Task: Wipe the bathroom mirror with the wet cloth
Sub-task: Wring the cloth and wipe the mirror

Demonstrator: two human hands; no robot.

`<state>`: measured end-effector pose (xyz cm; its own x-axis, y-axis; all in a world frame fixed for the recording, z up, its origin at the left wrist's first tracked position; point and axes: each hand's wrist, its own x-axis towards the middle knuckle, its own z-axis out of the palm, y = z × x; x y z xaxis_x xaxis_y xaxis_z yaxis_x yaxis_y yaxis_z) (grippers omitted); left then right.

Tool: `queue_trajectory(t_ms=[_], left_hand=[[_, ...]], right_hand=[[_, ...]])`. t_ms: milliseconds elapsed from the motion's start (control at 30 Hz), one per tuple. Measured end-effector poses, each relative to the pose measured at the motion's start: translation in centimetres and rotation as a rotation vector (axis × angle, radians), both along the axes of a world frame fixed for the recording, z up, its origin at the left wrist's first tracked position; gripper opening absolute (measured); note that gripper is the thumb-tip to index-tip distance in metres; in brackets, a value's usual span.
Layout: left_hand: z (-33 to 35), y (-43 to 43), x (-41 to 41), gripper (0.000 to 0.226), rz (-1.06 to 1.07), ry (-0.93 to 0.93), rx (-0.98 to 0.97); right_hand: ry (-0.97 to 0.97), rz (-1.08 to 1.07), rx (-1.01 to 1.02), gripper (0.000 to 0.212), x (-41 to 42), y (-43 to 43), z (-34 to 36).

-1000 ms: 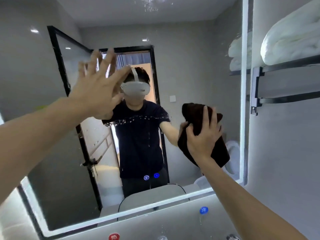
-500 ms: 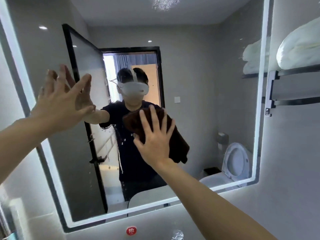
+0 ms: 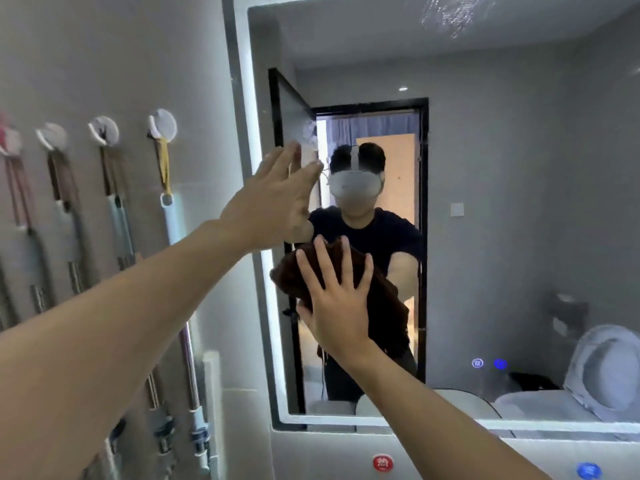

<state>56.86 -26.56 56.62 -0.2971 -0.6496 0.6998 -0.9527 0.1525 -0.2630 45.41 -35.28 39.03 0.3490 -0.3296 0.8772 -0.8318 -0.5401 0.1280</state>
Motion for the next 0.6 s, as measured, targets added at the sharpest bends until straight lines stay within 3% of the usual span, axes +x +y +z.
queue_trajectory(t_ms=[267, 467, 600], left_hand=[[-4.0, -3.8, -0.3, 0.083, 0.058, -0.222, -0.027], [-6.1, -5.4, -2.0, 0.108, 0.030, -0.309, -0.054], [-8.1, -6.2, -2.6, 0.119, 0.037, -0.462, -0.034]], right_hand=[[0.160, 0.049, -0.032, 0.084, 4.3, 1.0, -4.0], [0.351, 0.124, -0.077, 0.079, 4.4, 0.6, -11.9], [0.431, 0.182, -0.086, 0.070, 3.4, 0.2, -17.1]])
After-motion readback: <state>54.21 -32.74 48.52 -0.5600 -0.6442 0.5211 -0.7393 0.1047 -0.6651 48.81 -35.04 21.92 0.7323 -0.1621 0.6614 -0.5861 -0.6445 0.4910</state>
